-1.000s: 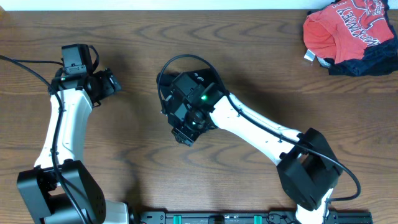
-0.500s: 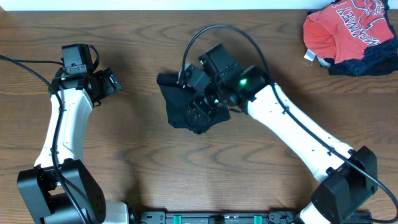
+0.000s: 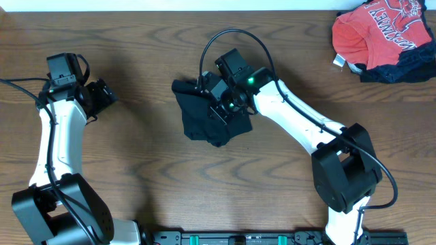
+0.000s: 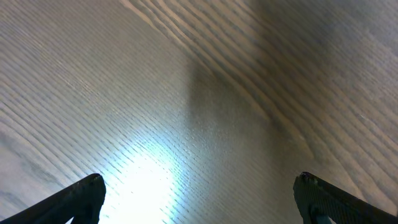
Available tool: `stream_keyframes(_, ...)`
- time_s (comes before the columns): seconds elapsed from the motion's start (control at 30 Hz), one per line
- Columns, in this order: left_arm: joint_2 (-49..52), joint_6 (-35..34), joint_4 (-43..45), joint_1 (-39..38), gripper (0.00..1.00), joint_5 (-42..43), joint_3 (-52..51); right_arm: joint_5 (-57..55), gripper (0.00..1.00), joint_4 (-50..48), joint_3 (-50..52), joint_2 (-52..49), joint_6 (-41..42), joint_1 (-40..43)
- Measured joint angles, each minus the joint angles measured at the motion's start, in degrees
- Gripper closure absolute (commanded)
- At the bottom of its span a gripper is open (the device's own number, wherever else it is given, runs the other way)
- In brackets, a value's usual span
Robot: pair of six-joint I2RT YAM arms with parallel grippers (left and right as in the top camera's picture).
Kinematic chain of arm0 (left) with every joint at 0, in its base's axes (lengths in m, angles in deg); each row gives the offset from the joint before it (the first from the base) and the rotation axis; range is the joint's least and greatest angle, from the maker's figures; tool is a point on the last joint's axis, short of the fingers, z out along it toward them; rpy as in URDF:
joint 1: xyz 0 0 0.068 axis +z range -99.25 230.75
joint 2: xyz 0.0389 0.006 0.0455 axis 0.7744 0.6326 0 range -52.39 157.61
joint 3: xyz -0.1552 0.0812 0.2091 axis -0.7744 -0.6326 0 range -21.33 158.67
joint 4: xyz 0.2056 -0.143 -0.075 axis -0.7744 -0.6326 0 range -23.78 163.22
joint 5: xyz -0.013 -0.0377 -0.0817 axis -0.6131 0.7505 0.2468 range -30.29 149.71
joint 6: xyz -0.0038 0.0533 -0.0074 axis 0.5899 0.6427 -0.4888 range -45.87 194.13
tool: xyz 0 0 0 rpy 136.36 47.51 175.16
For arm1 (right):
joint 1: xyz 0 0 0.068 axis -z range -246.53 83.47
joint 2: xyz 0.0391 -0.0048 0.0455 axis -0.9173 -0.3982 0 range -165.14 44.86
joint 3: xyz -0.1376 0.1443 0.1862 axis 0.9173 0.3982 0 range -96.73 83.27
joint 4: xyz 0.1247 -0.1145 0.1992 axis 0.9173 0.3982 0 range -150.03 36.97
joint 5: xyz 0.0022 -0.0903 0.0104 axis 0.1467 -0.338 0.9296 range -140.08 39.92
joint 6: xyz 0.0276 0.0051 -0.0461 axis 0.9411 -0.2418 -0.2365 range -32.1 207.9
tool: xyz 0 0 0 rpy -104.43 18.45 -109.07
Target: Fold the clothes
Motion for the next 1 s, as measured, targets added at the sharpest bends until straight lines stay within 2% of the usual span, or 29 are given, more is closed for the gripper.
stream_keyframes(0.13, 0.00, 0.00, -0.07, 0.00, 0.02, 0.04, 0.00, 3.48, 0.98, 1.40, -0.02, 0.00, -0.04, -2.03)
stream_keyframes(0.17, 0.00, 0.00, -0.07, 0.00, 0.02, 0.04, 0.00, 4.00, 0.95, 1.90, -0.02, 0.00, -0.07, -2.75)
stream_keyframes(0.2, 0.00, 0.00, -0.07, 0.00, 0.02, 0.04, 0.00, 4.61, 0.86, 2.36, -0.02, 0.00, -0.02, -3.63)
stream_keyframes(0.23, 0.02, 0.00, -0.07, 0.00, 0.02, 0.04, 0.00, 5.09, 0.71, 2.82, -0.02, 0.00, 0.07, -4.59)
stream_keyframes(0.27, 0.00, 0.00, -0.07, 0.00, 0.02, 0.07, 0.00, 5.68, 0.60, 3.41, -0.02, 0.00, -0.13, -5.57)
stream_keyframes(0.33, 0.00, 0.00, -0.07, 0.00, 0.02, 0.20, 0.00, 6.58, 0.43, 4.74, -0.02, 0.00, -0.39, -7.37)
stream_keyframes(0.5, 0.02, 0.00, -0.13, 0.00, 0.02, 0.44, 0.00, 7.30, 0.33, 6.97, -0.02, 0.15, -1.01, -10.80)
stream_keyframes(0.63, 0.02, 0.00, -0.15, 0.00, 0.02, 0.46, 0.00, 4.52, 0.23, 7.85, -0.02, 1.99, -0.68, -10.23)
stream_keyframes(0.8, 0.02, 0.00, -0.28, 0.00, 0.02, 0.46, 0.00, -2.12, 0.14, 7.65, -0.09, 8.39, 1.95, -4.70)
stream_keyframes(1.0, 0.35, -0.02, -0.61, 0.00, 0.02, 1.38, 0.00, -6.05, 0.12, 7.34, -0.44, 9.38, 3.50, 3.08)
